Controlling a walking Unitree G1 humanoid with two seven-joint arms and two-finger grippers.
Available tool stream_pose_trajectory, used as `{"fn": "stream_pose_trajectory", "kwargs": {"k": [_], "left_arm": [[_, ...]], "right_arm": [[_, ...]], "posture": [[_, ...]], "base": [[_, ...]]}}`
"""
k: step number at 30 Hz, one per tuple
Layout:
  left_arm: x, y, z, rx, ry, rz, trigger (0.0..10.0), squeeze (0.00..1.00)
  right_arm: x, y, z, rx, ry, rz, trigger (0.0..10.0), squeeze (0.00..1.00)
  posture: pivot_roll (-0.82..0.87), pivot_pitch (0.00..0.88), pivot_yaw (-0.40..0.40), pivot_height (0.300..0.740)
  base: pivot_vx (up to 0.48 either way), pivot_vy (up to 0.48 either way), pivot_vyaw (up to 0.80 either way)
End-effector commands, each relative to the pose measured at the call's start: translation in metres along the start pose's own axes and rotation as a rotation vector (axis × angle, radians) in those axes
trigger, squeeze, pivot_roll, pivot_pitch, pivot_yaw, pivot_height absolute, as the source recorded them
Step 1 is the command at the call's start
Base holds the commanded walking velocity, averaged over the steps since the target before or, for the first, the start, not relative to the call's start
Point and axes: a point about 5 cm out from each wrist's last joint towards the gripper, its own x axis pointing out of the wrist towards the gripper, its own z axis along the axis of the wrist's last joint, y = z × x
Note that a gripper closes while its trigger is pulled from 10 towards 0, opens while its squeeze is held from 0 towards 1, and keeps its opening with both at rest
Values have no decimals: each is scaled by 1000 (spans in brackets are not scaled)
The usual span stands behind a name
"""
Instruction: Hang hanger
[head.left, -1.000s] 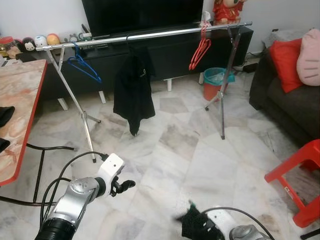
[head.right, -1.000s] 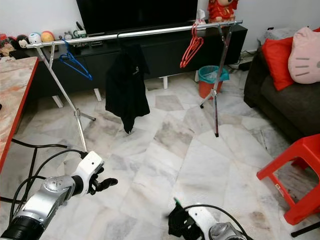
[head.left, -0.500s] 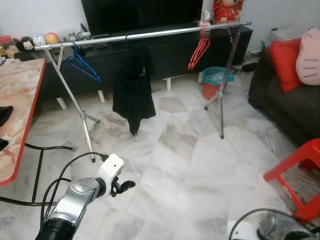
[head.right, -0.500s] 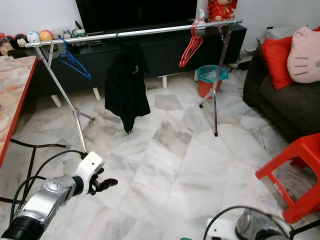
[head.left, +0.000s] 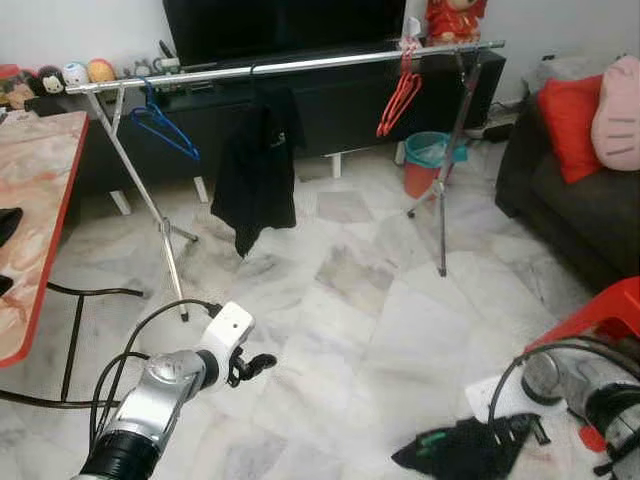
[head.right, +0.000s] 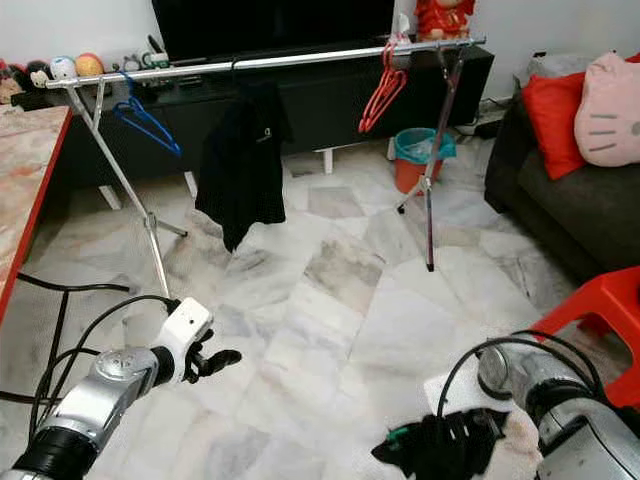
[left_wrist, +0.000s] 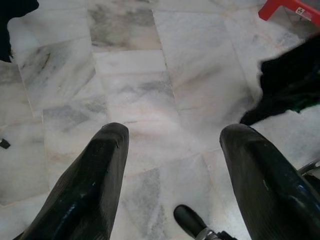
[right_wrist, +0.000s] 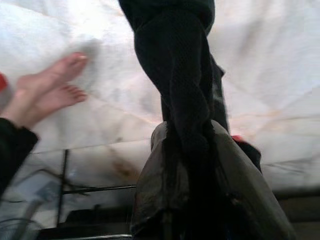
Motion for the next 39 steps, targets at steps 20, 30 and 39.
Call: {"fn": "stream_pose_trajectory", "kwargs": {"k": [20,30,39], "left_arm": [[10,-8,10,22,-46,-76,10000,0],[18,-12,15,21,-70,-61,10000,0],[20,-13,16,21,-85,-57,10000,0]], "right_arm": [[-96,-95,52,-449,-78,-492,10000,0],[-120,-108,86,-483,-233,-511,10000,0],[-124,-101,96,-479,-395,-375,10000,0]], "posture": [[-9,0,-39,740],[3,0,-61,740],[0,0,-68,740]], "base": [[0,0,0],[0,0,0],[0,0,0]]}}
